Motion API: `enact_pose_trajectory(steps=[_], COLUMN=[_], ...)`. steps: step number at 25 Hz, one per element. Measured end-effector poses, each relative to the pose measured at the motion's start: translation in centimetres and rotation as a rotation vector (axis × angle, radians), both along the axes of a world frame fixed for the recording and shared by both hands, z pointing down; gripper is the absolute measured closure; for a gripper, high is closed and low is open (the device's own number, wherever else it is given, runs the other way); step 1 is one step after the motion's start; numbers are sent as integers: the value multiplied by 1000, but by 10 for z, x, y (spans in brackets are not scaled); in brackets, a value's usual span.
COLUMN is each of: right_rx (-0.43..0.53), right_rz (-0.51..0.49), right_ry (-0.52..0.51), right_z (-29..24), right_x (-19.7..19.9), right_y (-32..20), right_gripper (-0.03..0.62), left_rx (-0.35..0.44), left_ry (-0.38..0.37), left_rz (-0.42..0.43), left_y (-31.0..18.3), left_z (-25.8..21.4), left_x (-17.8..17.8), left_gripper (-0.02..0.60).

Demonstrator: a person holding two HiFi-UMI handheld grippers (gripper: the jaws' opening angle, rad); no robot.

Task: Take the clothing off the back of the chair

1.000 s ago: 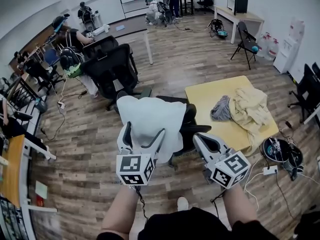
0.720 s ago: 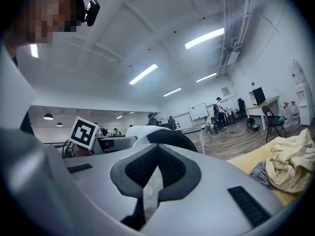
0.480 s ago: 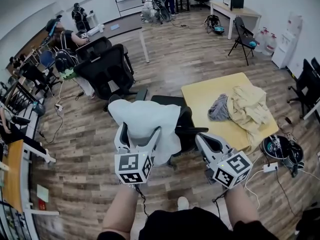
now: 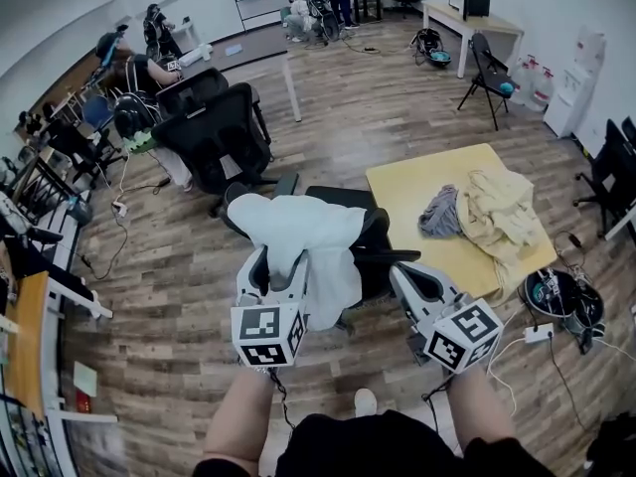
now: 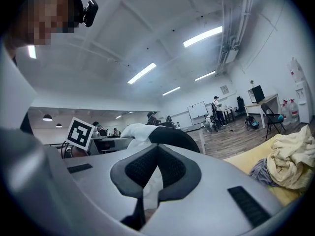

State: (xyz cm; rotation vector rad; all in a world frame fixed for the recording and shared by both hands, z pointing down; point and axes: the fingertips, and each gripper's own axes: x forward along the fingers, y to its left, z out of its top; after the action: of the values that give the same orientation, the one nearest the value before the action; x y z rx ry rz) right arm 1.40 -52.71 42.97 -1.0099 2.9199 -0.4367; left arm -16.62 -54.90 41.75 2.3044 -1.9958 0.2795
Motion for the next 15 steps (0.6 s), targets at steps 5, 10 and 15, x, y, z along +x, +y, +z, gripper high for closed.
enact_pose_trajectory(steps=[5, 10, 15], right_rx=[15, 25, 41], right_rz=[2, 9, 6], right_ry=[0, 0, 0], right_z=[-9, -16, -25], right_x=[-6, -10, -19], right_y=[15, 34, 56], right_gripper=[580, 582, 580], left_rx=[-29, -41, -36], left_ry=[30, 91, 153], left_rz=[17, 50, 74], left_y=[17, 37, 64], left_z=[0, -3, -9], left_x=[-1, -2, -6], left_gripper=[462, 486, 492])
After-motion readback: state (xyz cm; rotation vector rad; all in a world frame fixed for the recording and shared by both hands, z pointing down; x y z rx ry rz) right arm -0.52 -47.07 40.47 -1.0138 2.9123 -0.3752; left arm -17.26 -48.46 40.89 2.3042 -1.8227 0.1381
